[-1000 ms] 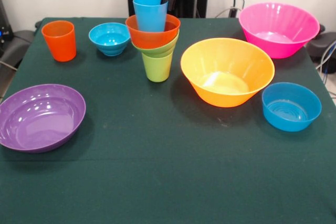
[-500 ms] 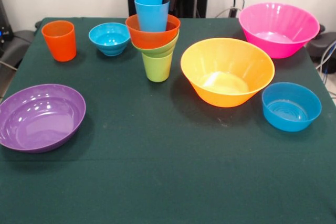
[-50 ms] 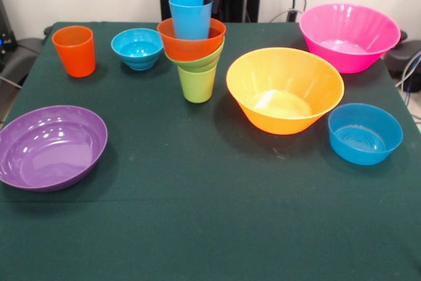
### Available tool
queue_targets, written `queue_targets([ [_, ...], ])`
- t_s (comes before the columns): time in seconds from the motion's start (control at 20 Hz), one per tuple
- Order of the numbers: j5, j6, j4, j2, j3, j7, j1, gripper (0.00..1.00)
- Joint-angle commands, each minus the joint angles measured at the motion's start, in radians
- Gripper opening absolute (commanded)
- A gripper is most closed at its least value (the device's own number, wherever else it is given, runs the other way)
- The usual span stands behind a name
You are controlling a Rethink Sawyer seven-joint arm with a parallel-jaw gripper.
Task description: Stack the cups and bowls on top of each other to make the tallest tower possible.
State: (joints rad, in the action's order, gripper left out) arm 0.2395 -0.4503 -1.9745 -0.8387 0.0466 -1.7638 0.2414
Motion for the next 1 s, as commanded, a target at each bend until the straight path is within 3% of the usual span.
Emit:
queue_targets([
  [0.05,-0.015,0.077,-0.031,0.037,-0.062,-0.133,-0.010,0.00],
  [0.7,-0.013,0.074,-0.026,0.039,-0.054,-0.139,-0.018,0.00],
  [0.75,-0.013,0.074,-0.026,0.039,-0.055,-0.138,-0.018,1.00],
  [1.0,-0.014,0.075,-0.027,0.038,-0.055,-0.139,-0.018,1.00],
])
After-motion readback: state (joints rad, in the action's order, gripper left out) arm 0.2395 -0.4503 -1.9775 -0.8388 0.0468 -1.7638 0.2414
